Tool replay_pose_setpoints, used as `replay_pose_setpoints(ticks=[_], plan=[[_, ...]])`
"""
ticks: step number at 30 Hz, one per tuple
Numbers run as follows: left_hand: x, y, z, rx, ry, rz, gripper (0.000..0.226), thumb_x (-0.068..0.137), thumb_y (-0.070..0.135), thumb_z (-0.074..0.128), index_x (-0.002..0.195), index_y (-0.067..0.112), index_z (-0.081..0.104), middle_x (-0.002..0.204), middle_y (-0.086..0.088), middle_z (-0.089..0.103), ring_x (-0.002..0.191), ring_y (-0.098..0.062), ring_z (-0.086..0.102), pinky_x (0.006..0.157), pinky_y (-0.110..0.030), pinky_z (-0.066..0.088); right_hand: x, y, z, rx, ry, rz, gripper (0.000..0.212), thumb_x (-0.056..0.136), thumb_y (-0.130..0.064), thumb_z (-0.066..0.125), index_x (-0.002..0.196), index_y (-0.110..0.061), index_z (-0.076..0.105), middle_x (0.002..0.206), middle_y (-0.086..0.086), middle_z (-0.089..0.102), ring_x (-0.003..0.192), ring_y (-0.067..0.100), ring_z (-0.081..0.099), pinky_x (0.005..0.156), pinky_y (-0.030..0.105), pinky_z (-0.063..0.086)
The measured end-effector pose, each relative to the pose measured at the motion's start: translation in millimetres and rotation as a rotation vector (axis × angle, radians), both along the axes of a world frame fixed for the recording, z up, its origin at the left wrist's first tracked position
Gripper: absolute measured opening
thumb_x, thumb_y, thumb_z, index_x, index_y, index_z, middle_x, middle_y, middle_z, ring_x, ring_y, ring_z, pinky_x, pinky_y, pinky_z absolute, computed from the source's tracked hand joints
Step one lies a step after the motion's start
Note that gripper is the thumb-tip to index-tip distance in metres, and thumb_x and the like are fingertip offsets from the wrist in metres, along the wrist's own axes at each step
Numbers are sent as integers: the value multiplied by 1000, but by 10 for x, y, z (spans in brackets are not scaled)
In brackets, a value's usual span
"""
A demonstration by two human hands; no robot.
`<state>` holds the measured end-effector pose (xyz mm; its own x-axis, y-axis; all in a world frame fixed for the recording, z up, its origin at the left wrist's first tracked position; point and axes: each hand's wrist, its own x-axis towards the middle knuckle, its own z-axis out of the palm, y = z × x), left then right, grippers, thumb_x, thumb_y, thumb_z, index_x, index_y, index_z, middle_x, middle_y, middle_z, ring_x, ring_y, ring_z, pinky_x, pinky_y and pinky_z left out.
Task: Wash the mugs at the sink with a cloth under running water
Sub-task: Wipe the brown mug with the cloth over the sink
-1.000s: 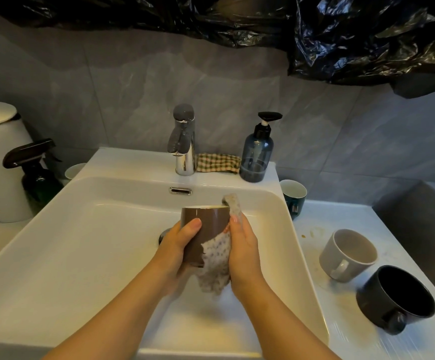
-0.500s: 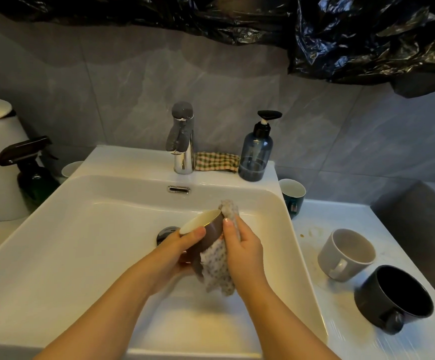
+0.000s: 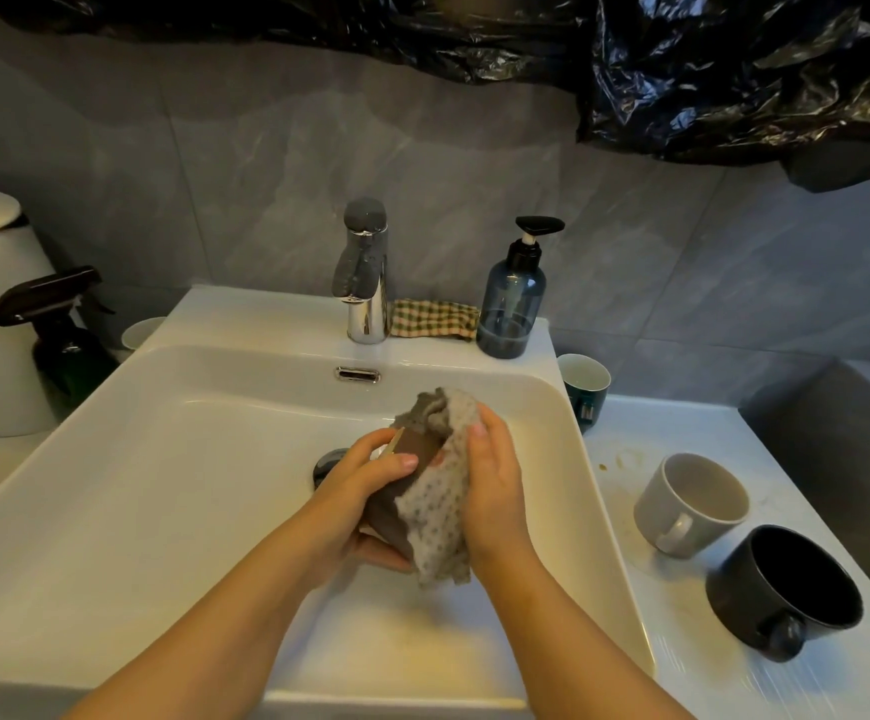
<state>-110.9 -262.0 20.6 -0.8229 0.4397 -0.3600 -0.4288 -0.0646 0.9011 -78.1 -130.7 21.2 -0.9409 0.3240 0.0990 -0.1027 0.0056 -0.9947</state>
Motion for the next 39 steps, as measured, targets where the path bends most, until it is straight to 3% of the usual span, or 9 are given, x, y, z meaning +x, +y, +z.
replay_pose_setpoints(ticks=[4,10,13,15,19,24,28,32,39], plan=[[-18,91,-36,176,-131,210,47,77,41,61,115,14,61,92,-10,70,77,-23,69,59,-33,55,-4,-84,4,-179,-176,48,39,99,-44,31,129,-26,49,119,4,60,107,17,58,94,36,48],[-44,39,-6,289,-74,251,42,75,44,56,98,12,68,83,-7,74,80,-24,67,65,-33,51,48,-299,61,154,23,148,42,91,-45,37,124,-61,15,147,-21,17,134,-1,24,103,9,30],[-48,17,-25,317,78,182,71,55,43,65,120,13,58,103,-12,71,90,-25,69,64,-31,56,8,-188,139,-195,-98,44,37,90,-47,44,127,-44,47,137,-2,48,120,14,50,100,27,43],[-38,34,-30,268,232,111,73,50,41,67,119,19,54,104,-12,69,90,-24,68,64,-30,55,-2,-81,172,-667,-263,90,35,82,-43,56,99,-18,73,105,14,69,93,28,64,89,42,50],[-22,104,-51,144,340,120,67,47,46,66,112,36,52,101,-9,65,89,-22,64,64,-31,54,68,-63,196,-1016,-443,93,39,68,-41,62,88,-7,67,69,14,68,66,28,64,63,33,54],[-88,46,-48,127,170,147,65,49,46,65,111,32,53,103,-9,64,91,-25,63,65,-40,54,-23,-42,155,-536,-274,24,15,96,-37,45,95,-29,58,84,-13,60,65,-7,62,77,19,53],[-107,-88,-23,181,122,-71,66,47,43,65,111,27,57,104,-10,65,90,-25,63,63,-34,55,17,71,111,-389,-269,109,23,89,-50,51,101,-32,60,98,-3,67,88,10,64,91,38,49],[-113,-117,-30,175,100,-193,65,45,37,65,109,25,58,100,-8,64,84,-20,62,61,-27,53,-5,215,148,-491,-339,228,18,92,-29,52,102,-20,65,92,11,71,82,24,67,74,36,53],[-163,-204,-65,170,-92,-223,70,44,30,73,114,31,63,115,-13,61,94,-29,60,67,-35,54,2,218,82,-198,-484,211,16,88,-17,62,100,-9,69,80,9,72,67,18,66,60,27,52]])
